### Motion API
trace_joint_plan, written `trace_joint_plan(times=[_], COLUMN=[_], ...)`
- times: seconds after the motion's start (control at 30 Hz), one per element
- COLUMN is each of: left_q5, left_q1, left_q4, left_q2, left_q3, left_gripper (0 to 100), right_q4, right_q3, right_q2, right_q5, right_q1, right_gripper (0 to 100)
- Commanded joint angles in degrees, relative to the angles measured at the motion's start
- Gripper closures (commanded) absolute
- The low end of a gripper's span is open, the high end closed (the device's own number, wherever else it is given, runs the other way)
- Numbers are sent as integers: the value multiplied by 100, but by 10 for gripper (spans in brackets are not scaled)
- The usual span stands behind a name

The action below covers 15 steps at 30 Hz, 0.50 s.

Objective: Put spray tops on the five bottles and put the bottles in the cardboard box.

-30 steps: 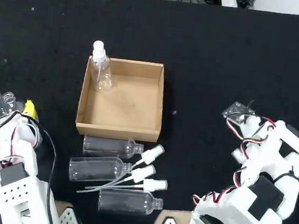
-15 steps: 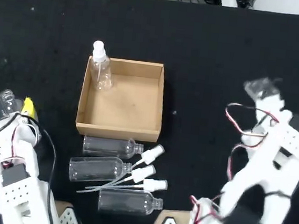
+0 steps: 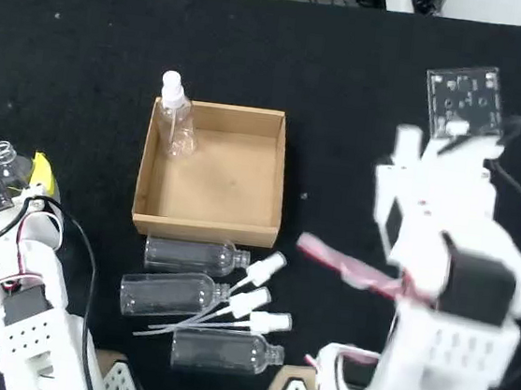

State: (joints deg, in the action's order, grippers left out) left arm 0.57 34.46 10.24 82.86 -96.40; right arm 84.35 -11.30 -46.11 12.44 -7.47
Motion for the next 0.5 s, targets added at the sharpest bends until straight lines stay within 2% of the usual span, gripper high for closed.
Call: trace_joint_plan(times=[0.0, 0.1, 0.23, 0.47], left_q5=[18, 9, -9, 18], left_q1=[4, 22, 48, -4], left_q4=[-211, -396, -475, -1662], left_q2=[97, 97, 105, 105], left_q3=[-145, -145, -145, -145], left_gripper=[970, 970, 970, 970], right_q4=[18, -105, -791, -2136], right_q3=[971, 1262, 1297, 1279], right_q2=[-505, -514, -541, -549], right_q5=[-756, -958, -1029, -1029], right_q1=[1565, 2409, 3156, 3991], right_gripper=[987, 987, 987, 987])
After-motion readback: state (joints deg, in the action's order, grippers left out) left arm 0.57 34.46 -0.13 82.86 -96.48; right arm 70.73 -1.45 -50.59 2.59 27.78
